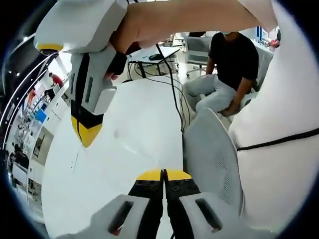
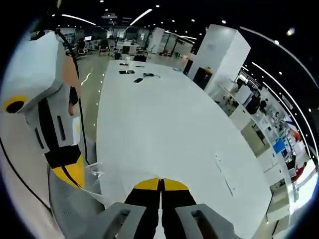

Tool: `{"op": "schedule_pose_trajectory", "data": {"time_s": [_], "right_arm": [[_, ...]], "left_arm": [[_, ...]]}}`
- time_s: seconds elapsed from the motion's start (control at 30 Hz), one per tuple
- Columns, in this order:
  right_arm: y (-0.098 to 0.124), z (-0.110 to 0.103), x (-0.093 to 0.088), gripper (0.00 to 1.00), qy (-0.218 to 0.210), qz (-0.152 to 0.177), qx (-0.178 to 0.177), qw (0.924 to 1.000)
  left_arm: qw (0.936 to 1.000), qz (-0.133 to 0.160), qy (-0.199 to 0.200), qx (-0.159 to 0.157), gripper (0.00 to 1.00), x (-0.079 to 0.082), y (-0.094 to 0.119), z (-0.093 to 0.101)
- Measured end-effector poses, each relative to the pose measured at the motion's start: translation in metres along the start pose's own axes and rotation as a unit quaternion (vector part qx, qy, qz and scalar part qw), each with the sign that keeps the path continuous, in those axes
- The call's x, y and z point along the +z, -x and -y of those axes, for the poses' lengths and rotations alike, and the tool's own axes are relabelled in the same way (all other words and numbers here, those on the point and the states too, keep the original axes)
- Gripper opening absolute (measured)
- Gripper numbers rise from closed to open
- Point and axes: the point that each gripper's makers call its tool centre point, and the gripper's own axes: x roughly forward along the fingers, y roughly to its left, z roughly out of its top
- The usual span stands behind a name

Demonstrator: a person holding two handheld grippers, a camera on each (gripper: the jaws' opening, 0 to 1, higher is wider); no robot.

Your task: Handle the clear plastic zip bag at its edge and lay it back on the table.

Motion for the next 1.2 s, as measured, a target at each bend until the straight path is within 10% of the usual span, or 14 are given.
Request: {"op": "schedule_pose_trajectory", "data": {"time_s": [0.57, 1.2], "right_arm": [[0.020, 0.006, 0.008, 0.00, 0.040, 0.028, -0.075, 0.9960], [0.026, -0.002, 0.000, 0.00, 0.021, 0.035, -0.076, 0.9963]], "left_arm": [[0.9986, 0.011, -0.028, 0.043, 0.00, -0.002, -0.002, -0.013], [0.9988, 0.016, -0.021, 0.042, 0.00, 0.004, -0.001, -0.012]]}}
